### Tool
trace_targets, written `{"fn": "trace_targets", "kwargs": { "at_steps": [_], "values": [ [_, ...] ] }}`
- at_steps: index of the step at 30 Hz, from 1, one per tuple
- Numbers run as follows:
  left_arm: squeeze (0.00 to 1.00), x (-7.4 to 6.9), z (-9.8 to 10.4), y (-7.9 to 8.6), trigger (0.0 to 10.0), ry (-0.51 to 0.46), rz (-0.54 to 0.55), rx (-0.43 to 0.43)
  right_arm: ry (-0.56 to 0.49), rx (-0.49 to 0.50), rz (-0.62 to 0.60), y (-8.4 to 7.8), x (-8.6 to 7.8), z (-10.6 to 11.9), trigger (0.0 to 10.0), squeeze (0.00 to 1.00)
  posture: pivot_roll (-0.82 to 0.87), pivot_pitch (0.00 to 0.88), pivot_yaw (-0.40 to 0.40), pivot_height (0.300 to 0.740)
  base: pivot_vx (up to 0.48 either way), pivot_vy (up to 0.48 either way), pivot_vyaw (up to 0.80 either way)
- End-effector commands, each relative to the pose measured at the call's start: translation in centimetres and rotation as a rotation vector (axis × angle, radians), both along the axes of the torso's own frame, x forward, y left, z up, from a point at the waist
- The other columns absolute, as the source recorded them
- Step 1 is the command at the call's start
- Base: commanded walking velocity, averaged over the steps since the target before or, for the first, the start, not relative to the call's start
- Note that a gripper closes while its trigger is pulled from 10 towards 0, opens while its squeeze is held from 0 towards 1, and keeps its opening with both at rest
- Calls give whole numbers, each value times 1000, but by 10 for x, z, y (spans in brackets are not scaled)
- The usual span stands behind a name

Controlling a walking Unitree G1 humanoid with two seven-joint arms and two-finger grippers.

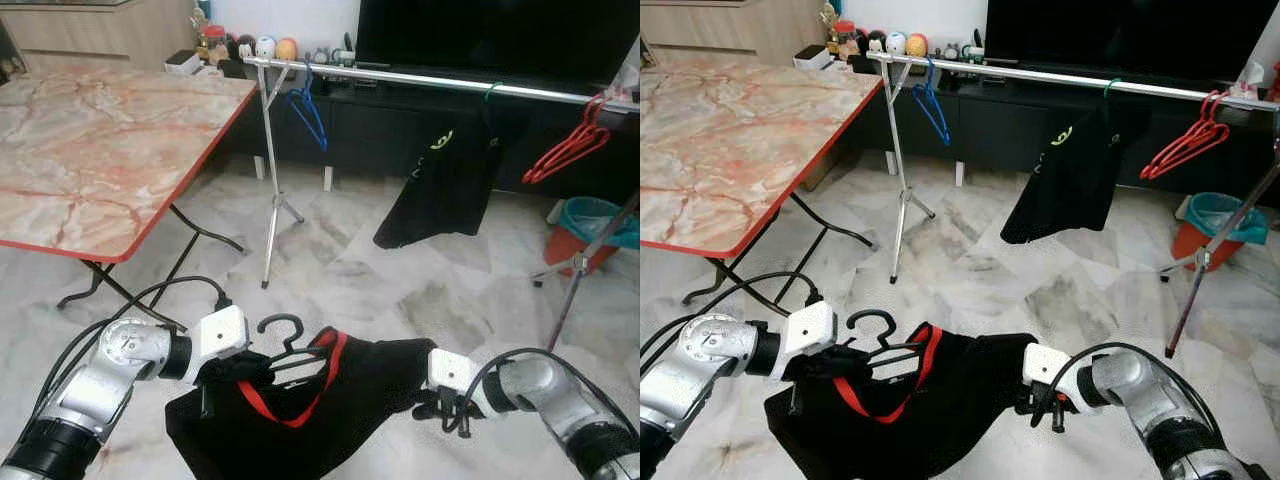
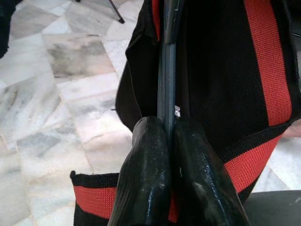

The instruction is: Hang hanger

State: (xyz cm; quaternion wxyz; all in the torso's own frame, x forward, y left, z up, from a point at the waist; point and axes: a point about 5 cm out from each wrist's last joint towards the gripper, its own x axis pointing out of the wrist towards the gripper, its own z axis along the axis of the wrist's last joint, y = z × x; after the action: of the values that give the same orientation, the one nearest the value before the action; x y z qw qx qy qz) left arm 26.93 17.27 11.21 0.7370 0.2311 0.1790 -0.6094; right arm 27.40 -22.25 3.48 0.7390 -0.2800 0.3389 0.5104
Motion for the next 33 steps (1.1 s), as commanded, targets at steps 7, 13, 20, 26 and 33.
{"fn": "trace_targets", "kwargs": {
  "at_steps": [7, 13, 20, 26, 33],
  "values": [
    [0, -2, 5, 2, 10000, -7, -21, 17, -166, -36, -57, -11, 22, 24, 10000, 0, 97, 0, -23, 740, 0, 0, 0],
    [0, -2, 3, 1, 10000, 1, -20, 19, -156, -26, -55, -18, 20, 28, 10000, 1000, 90, 0, -24, 740, 0, 0, 0],
    [0, 1, 1, 2, 10000, -2, -10, 33, -84, 44, -45, -12, 14, 21, 10000, 1000, 91, 0, -25, 740, 0, 0, 0],
    [0, 0, 1, 2, 10000, 0, -12, 33, -61, 61, -45, -7, 13, 16, 10000, 1000, 100, 0, -27, 740, 0, 0, 0],
    [0, 0, 1, 0, 10000, -4, -16, 29, -43, 21, -33, -7, 11, 10, 10000, 0, 104, 0, -29, 740, 0, 0, 0]
  ]
}}
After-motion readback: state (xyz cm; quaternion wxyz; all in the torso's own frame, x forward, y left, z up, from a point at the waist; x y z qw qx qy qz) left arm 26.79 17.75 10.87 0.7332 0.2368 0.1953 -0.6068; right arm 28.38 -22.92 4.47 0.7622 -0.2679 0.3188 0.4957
